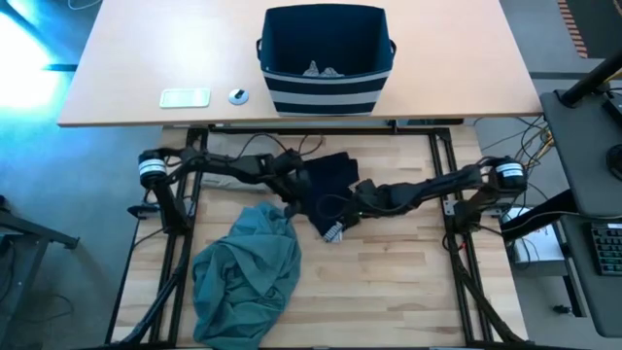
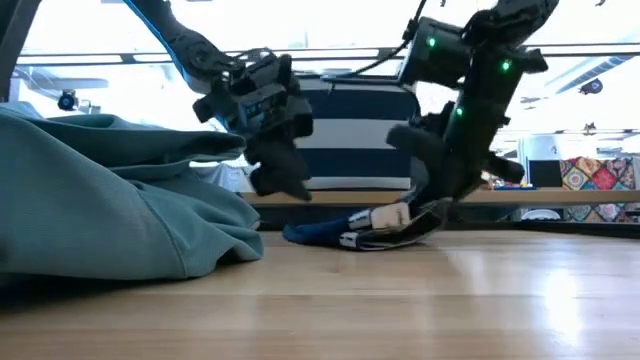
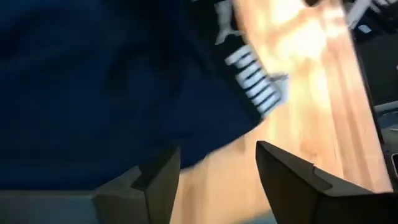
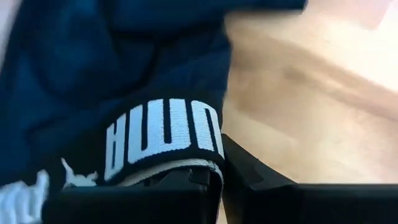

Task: Fold Laundry from Bin
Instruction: Fold the black underwear

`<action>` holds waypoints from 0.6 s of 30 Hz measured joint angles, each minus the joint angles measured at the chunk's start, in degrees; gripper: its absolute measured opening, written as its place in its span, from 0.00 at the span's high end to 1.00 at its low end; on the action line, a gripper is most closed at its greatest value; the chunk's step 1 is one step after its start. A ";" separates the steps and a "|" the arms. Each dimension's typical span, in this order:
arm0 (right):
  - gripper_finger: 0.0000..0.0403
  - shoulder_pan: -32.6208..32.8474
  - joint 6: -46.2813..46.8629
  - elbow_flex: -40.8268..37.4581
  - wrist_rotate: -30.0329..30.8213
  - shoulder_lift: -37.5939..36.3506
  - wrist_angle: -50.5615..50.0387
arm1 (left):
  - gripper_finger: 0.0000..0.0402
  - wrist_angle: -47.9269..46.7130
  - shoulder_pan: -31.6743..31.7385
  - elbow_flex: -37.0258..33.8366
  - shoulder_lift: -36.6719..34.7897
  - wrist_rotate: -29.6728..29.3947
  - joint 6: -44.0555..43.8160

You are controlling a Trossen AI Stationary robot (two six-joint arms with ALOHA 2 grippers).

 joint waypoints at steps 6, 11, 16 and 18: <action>0.98 -0.01 1.16 -1.35 10.13 -4.40 -1.55 | 0.50 12.48 -7.05 -0.01 0.66 -9.02 0.63; 0.98 2.92 -4.47 -5.07 11.79 -3.92 -1.16 | 0.50 22.49 -8.35 -0.04 4.40 -17.95 -8.10; 0.98 6.40 -4.32 -7.73 8.96 -4.31 -4.21 | 0.50 20.66 -5.90 -0.14 6.66 -24.85 -12.64; 0.98 8.11 -2.97 -7.45 6.97 -5.55 -7.91 | 0.50 21.19 -4.28 -0.11 6.65 -25.97 -12.81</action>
